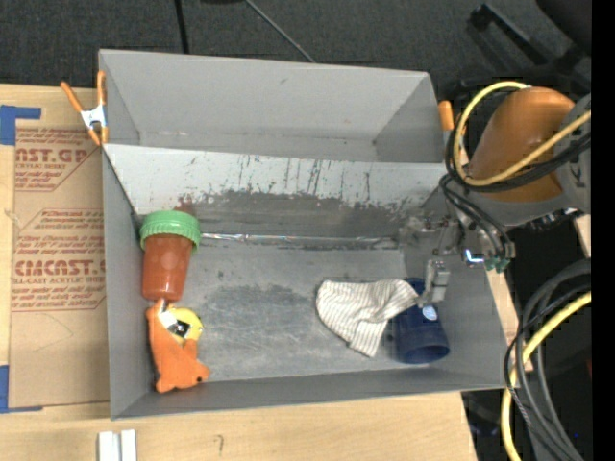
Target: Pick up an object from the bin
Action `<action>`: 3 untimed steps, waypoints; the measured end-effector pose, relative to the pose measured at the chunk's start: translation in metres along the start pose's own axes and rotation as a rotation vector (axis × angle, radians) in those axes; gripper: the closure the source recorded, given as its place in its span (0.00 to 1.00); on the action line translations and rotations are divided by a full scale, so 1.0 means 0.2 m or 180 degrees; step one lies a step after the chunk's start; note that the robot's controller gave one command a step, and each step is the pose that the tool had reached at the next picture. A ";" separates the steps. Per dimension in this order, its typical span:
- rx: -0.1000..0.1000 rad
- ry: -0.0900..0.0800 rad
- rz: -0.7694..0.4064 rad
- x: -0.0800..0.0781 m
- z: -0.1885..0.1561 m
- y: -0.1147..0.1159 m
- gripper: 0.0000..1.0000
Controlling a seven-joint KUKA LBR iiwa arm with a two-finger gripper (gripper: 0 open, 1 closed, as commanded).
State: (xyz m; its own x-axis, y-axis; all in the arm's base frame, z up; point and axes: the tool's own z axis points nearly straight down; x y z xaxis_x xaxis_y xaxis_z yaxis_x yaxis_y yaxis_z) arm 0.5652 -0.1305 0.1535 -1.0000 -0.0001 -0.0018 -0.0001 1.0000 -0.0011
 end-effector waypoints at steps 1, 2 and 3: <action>0.0006 -0.0018 -0.0250 -0.04 0.18 0.11 0.00; -0.0007 -0.0002 -0.0859 -0.11 0.41 0.48 1.00; -0.0006 -0.0002 -0.0859 -0.11 0.41 0.48 1.00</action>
Offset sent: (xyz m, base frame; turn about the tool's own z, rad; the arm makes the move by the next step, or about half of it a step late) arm 0.0217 0.0938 -0.0814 -0.2694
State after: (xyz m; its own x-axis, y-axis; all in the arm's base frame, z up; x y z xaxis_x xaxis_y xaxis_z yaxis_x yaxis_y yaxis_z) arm 0.5873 -0.0353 0.0719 -0.9638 -0.2667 -0.0023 -0.2667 0.9638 0.0003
